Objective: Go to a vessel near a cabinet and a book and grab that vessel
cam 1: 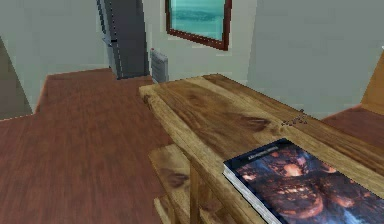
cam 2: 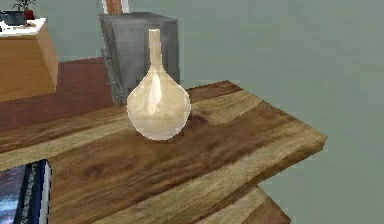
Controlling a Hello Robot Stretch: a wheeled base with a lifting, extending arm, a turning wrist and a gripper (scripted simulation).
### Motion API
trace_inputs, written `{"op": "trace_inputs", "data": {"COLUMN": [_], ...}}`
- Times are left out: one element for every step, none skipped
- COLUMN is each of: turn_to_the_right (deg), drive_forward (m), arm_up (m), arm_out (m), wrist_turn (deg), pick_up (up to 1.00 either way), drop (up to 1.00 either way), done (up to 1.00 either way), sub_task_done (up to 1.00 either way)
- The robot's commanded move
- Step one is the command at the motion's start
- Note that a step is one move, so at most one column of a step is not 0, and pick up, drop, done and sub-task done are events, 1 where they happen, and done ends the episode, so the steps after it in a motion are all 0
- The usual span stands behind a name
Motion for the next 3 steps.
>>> {"op": "trace_inputs", "data": {"turn_to_the_right": [0.0, 0.0, 0.0], "drive_forward": [0.00, 0.00, 0.00], "arm_up": [0.50, 0.38, 0.00], "arm_out": [0.00, 0.00, 0.16], "wrist_turn": [0.0, 0.0, 0.0], "pick_up": [0.00, 0.00, 0.00], "drop": [0.00, 0.00, 0.00], "done": [0.00, 0.00, 0.00], "sub_task_done": [0.00, 0.00, 0.00]}}
